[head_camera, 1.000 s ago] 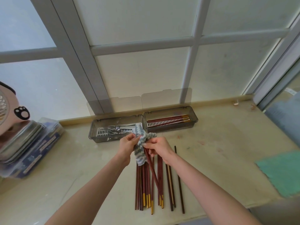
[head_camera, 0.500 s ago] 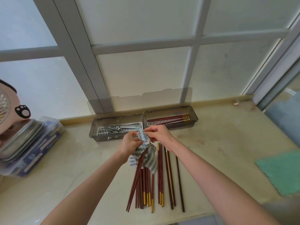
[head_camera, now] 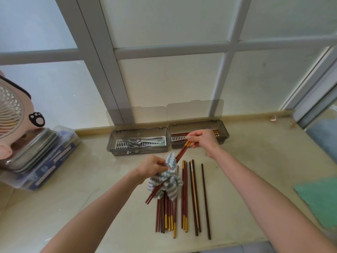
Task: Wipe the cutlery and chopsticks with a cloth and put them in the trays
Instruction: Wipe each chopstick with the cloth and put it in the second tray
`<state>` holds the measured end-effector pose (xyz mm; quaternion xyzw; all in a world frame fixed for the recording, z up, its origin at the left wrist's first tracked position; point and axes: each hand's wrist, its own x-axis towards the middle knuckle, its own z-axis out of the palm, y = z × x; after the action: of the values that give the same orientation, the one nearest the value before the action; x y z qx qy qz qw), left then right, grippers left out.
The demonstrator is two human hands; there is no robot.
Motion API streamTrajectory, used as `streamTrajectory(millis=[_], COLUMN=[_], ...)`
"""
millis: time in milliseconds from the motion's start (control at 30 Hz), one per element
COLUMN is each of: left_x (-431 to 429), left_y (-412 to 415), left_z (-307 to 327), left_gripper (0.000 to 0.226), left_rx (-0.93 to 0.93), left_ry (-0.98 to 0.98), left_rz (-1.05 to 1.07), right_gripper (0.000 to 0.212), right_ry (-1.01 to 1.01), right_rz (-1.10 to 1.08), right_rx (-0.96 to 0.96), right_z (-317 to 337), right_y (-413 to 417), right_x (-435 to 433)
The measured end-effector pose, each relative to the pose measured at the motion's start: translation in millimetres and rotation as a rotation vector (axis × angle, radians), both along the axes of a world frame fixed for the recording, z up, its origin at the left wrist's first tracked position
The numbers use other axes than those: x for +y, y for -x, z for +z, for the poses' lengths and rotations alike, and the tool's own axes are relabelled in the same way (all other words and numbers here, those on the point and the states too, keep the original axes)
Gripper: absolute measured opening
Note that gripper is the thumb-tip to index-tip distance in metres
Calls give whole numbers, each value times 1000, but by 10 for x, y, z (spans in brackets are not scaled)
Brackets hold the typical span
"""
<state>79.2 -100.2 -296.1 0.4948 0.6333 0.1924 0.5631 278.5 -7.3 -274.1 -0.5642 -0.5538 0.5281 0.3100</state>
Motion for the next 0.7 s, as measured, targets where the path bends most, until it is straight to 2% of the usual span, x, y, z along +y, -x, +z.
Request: streamTrajectory(millis=[233,367,400,500,533,600,700], left_x=[-113,-167,-178,-197,-192,-157,-52], left_y=[148,230,246,230,189,35,-256], left_z=[-66,-147,-184,-301,-335,-348,-260], left_gripper=[18,14,17,20,21,20,18], left_rx=[33,-57,-130,-566,-659,-744,-845], left_ry=[7,11,17,80,86,80,46], left_rz=[-10,195,298,633,702,766,805], right_gripper=[14,18,20,21,20,21,19], right_ry=[21,46,49,89,113,163,234], right_rz=[-213,-336,-384,-530,-555,-549,-455], right_rx=[0,86,124,297,358,463,491], right_z=[-58,-127,-133,-125,-120,-137,-231], right_y=[-393,-494,-507,-500,-454,-272,122], right_x=[262,274,276,235,186,33,-276])
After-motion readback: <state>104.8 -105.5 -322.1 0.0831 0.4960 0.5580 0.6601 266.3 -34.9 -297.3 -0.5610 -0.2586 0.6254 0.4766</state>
